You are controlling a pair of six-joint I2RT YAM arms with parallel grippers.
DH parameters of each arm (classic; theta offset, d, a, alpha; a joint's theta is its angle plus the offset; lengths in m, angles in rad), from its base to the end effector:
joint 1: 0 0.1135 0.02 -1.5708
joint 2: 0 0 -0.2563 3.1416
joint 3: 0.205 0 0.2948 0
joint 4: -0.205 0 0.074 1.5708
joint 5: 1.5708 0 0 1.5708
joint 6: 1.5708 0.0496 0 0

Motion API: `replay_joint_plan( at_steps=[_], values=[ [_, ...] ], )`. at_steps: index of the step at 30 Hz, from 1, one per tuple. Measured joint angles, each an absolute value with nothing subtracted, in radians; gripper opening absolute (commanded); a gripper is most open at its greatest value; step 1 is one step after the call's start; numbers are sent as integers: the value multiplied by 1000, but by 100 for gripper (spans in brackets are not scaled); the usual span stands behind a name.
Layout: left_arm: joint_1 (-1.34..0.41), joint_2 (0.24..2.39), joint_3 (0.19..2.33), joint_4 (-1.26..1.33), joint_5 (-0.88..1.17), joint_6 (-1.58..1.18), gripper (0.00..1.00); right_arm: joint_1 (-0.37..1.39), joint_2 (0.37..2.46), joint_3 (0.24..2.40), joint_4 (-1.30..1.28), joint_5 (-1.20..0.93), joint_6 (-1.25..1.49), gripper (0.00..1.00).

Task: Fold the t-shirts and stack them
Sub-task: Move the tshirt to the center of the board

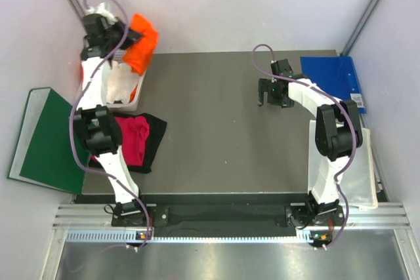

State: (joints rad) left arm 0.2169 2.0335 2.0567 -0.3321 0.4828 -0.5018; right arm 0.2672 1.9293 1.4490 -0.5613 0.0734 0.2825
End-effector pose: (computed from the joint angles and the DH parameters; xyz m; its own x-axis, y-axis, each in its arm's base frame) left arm 0.5264 0.0924 0.3737 -0.3764 -0.5192 -0.7673 0.0688 0.8103 -0.5820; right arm 0.4407 0.1169 0.1668 -0.8630 0.0520 -0.5025 0.0135 0.9967 0.0799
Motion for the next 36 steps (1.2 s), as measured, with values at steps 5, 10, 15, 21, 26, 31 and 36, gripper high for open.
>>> replay_joint_plan(
  at_steps=[5, 10, 15, 21, 26, 31, 36],
  values=[
    [-4, 2071, 2068, -259, 638, -561, 0, 237, 1933, 1449, -554, 54, 324, 100],
    [-282, 2174, 2082, -245, 770, -547, 2, 160, 1933, 1447, -533, 35, 360, 100],
    [-419, 2268, 2039, -495, 781, -335, 99, 70, 1915, 1419, -499, 22, 369, 100],
    [-376, 2302, 1898, -704, 645, -170, 99, 58, 1875, 1401, -462, -55, 368, 100],
    [-335, 2271, 1863, -706, 617, -157, 99, 83, 1884, 1404, -433, -106, 387, 100],
    [-345, 2301, 1983, -709, 677, -172, 99, 127, 1955, 1431, -438, -122, 407, 100],
    [-372, 2311, 2038, -689, 752, -185, 99, 163, 1995, 1426, -459, -134, 424, 89]
  ],
)
